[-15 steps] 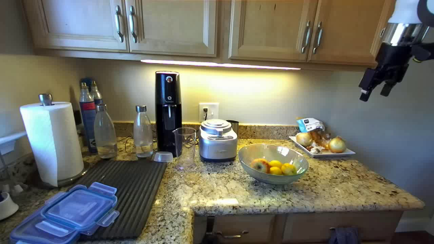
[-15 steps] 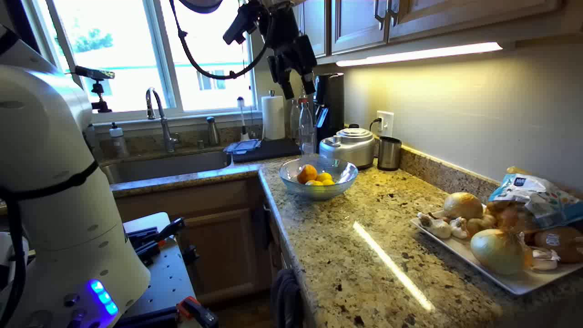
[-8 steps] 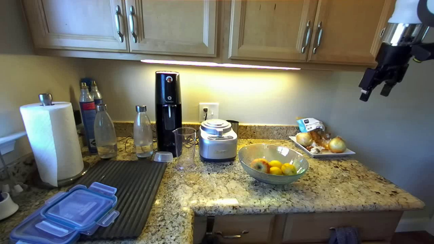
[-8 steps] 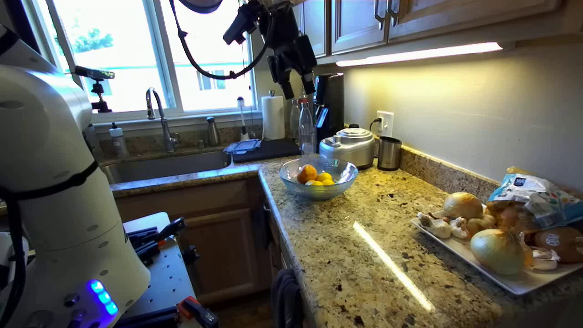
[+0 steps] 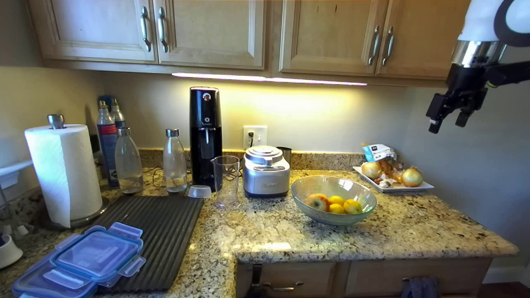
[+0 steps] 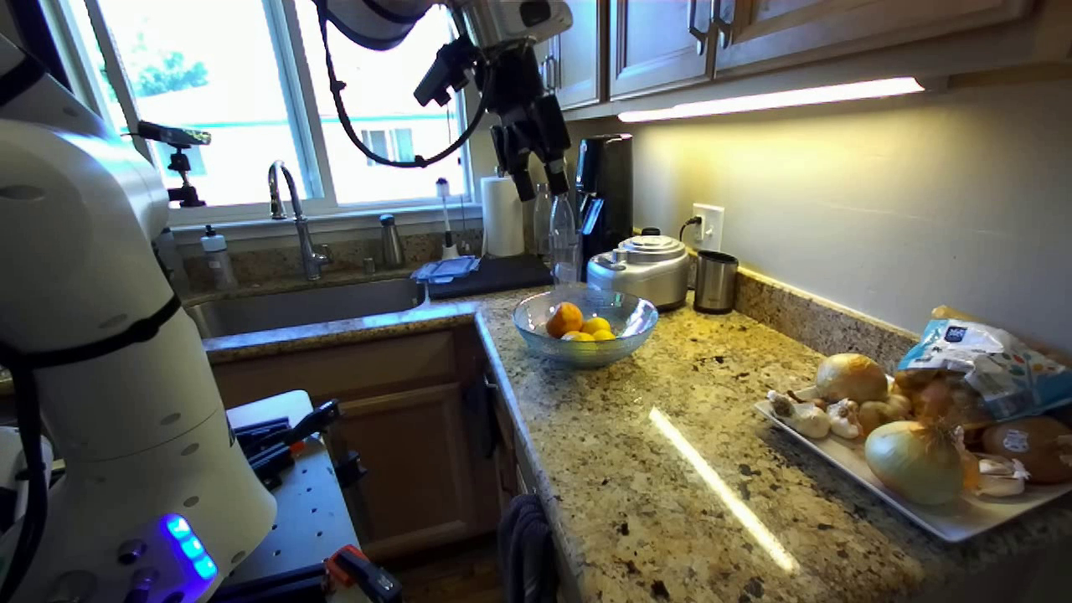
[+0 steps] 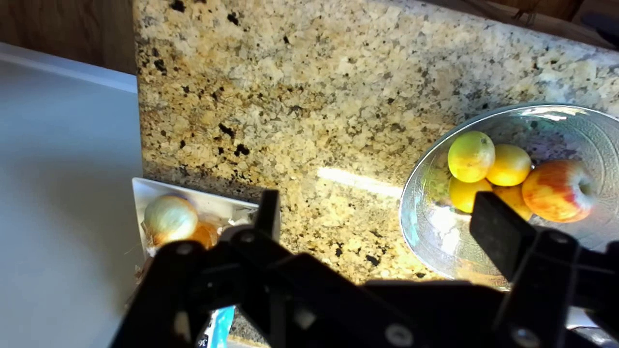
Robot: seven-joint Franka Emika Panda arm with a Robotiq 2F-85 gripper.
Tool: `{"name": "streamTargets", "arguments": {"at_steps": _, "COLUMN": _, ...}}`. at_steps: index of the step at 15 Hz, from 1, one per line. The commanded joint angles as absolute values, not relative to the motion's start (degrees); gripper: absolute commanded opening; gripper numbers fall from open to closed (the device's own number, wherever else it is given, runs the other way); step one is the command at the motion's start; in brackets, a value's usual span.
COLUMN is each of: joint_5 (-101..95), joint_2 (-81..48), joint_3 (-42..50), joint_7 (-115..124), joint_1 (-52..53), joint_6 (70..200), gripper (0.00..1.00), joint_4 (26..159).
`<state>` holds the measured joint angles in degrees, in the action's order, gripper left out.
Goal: Remove the lemons from the bowl
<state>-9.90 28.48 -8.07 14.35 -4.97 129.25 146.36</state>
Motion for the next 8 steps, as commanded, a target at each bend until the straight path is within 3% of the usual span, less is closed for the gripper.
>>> {"name": "streamTargets", "arguments": {"at_steps": 1, "joint_5": -10.77, "joint_2": 23.36, "joint_3": -12.05, "joint_7": 24.74, "joint_1": -4.37, "joint_6": 134.37, "gripper": 1.00, "joint_4": 147.20}}
{"name": "streamTargets", "arguments": {"at_steps": 8, "joint_5": -11.00, "joint_2": 13.04, "joint_3": -15.97, "joint_7": 32.83, "joint_1": -1.22, "joint_6": 142.28, "gripper": 1.00, "joint_4": 145.41}}
